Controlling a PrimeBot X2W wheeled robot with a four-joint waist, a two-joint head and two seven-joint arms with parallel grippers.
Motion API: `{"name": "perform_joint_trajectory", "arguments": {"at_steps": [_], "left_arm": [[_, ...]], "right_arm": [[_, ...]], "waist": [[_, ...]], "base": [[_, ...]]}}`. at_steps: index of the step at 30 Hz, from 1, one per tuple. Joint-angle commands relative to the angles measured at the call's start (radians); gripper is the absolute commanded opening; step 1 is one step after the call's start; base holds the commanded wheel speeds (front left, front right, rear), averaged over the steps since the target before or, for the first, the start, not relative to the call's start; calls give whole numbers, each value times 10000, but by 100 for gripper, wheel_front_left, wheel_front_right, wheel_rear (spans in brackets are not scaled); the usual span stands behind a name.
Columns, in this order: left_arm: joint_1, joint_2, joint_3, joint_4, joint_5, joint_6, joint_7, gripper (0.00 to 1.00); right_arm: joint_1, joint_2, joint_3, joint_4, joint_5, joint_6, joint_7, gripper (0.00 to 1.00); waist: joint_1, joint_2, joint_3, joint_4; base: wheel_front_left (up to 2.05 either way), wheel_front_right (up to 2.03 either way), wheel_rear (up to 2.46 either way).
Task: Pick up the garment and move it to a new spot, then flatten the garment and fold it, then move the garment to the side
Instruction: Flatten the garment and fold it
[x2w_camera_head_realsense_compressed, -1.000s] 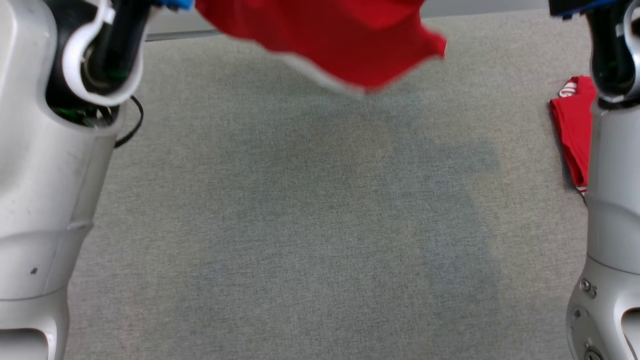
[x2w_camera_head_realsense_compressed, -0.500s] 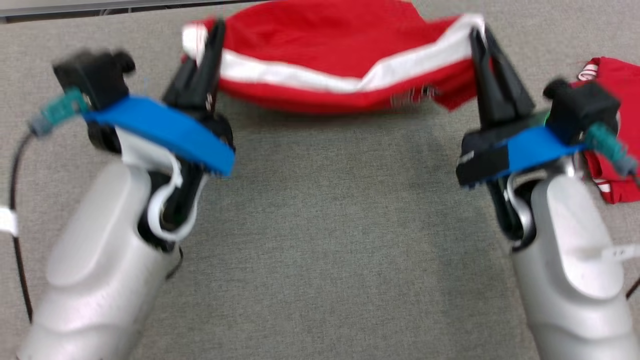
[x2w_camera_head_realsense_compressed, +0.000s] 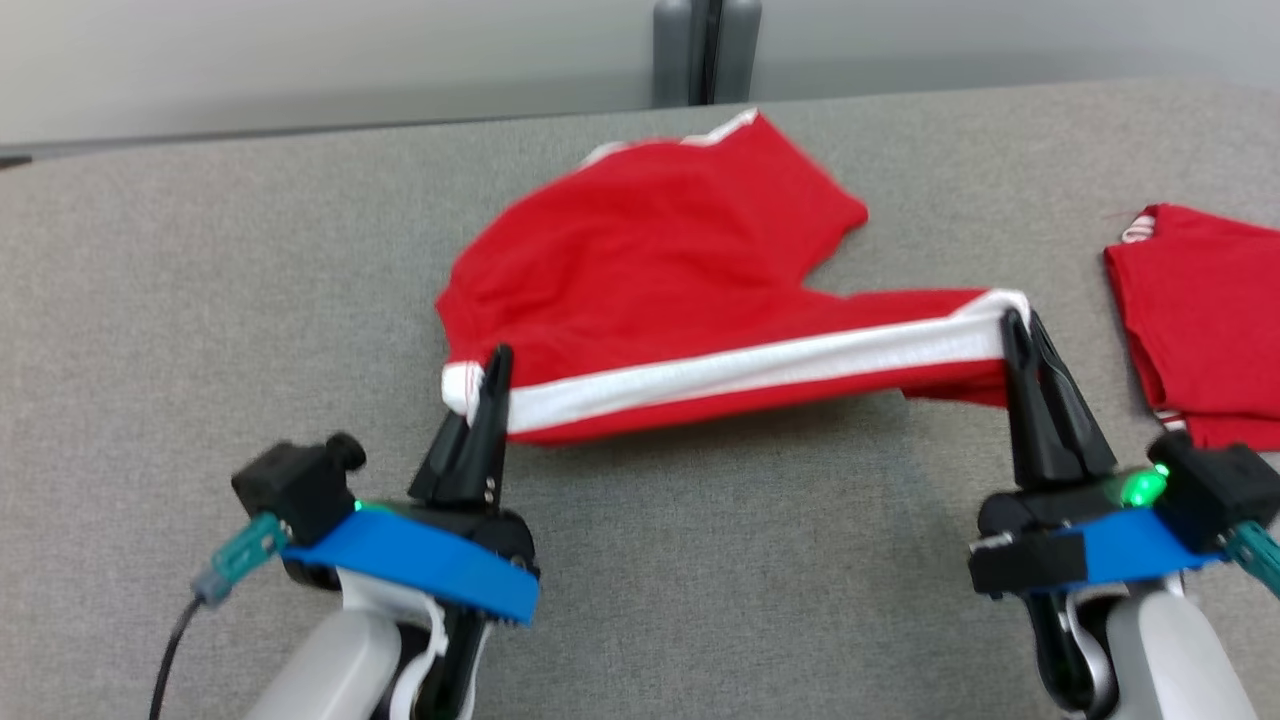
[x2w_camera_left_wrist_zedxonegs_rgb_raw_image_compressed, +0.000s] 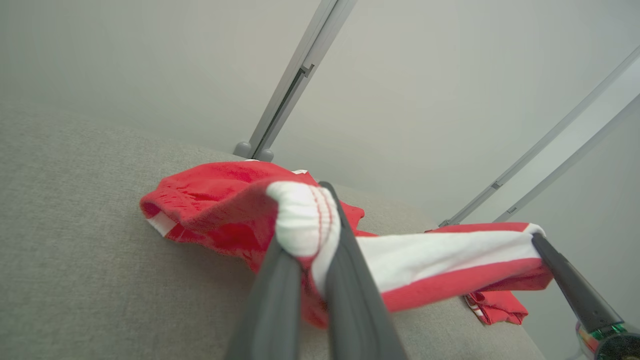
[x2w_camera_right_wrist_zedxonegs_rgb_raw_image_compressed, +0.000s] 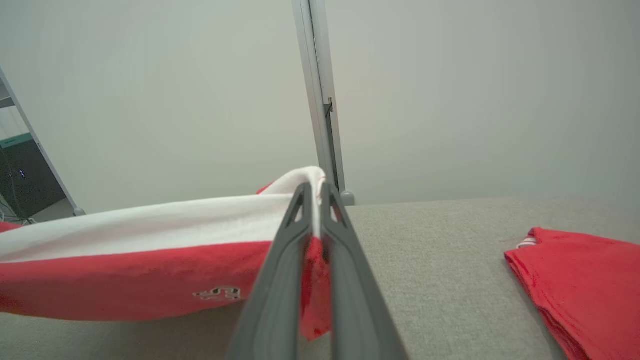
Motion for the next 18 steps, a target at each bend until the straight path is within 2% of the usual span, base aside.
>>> {"name": "perform_joint_trajectory", "arguments": {"at_steps": [1, 10, 14, 18], "left_arm": [[455, 88, 5, -402, -30, 163, -80, 0], [2624, 860, -170, -3035, -41, 1413, 432, 0], [2893, 802, -325, -3207, -164, 1758, 788, 0], [2533, 294, -490, -2856, -503, 1834, 1086, 0]], "right_arm": [[536, -12, -128, -417, 121, 1, 10, 0], [2871, -11, -498, -3162, 330, -2, 1021, 0], [2940, -15, -790, -3228, 572, -7, 1386, 0], [2230, -14, -973, -2602, 310, -5, 1689, 0]], "waist": [[2, 0, -363, -172], [2, 0, -845, -106], [2, 0, -627, 153], [2, 0, -182, 555]], "base": [[0, 0, 0], [0, 0, 0], [0, 0, 0], [0, 0, 0]]}}
